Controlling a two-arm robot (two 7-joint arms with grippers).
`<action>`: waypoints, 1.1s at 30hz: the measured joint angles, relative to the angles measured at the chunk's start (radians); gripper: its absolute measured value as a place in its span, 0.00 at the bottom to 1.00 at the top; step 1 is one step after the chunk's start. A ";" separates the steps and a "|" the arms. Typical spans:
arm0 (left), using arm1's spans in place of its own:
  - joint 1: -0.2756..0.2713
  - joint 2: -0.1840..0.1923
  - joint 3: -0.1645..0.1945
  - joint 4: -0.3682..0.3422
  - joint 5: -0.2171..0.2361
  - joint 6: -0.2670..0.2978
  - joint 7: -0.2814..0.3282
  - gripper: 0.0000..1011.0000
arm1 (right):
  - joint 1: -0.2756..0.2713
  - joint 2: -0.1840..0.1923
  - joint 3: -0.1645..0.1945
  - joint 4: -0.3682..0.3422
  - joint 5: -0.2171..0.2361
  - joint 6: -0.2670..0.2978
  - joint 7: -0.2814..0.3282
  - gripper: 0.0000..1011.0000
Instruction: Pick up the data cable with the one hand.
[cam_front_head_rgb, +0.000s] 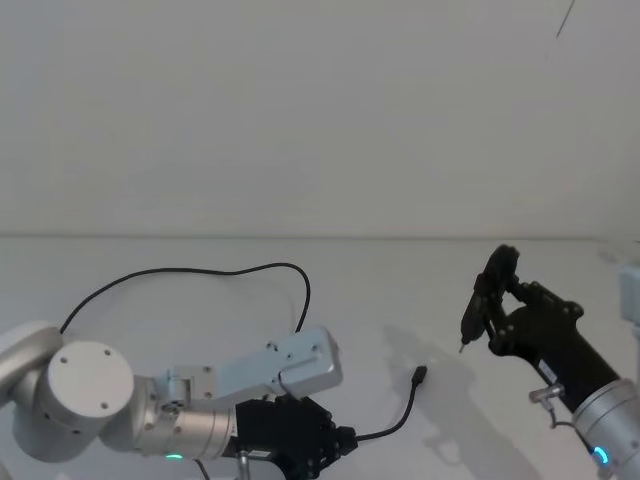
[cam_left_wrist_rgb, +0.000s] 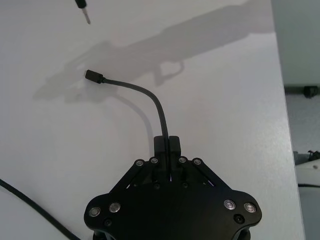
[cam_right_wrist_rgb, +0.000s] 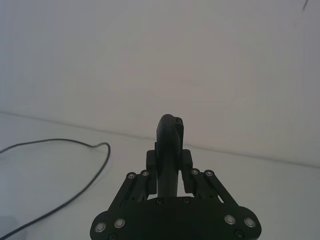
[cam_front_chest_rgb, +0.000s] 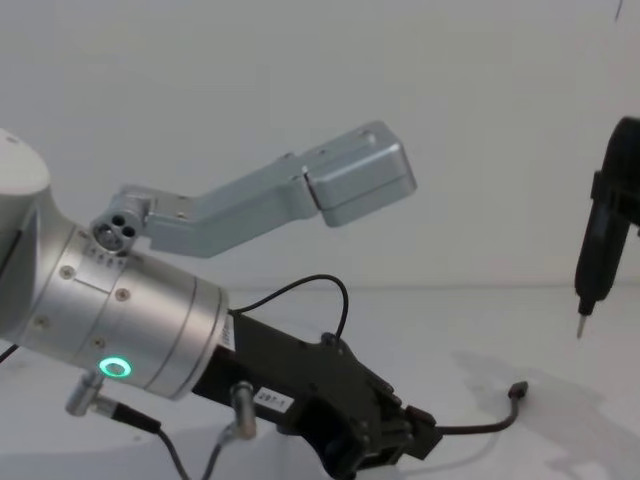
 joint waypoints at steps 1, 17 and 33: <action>-0.002 0.007 0.001 0.000 0.006 -0.019 -0.008 0.04 | 0.002 0.007 0.007 -0.008 0.011 0.007 0.015 0.28; 0.004 0.076 -0.030 -0.059 0.034 -0.117 -0.026 0.04 | 0.035 0.056 0.043 -0.037 0.112 0.049 0.121 0.28; 0.009 0.105 -0.062 -0.127 0.034 -0.134 -0.025 0.04 | 0.068 0.062 0.036 -0.018 0.139 0.007 0.161 0.28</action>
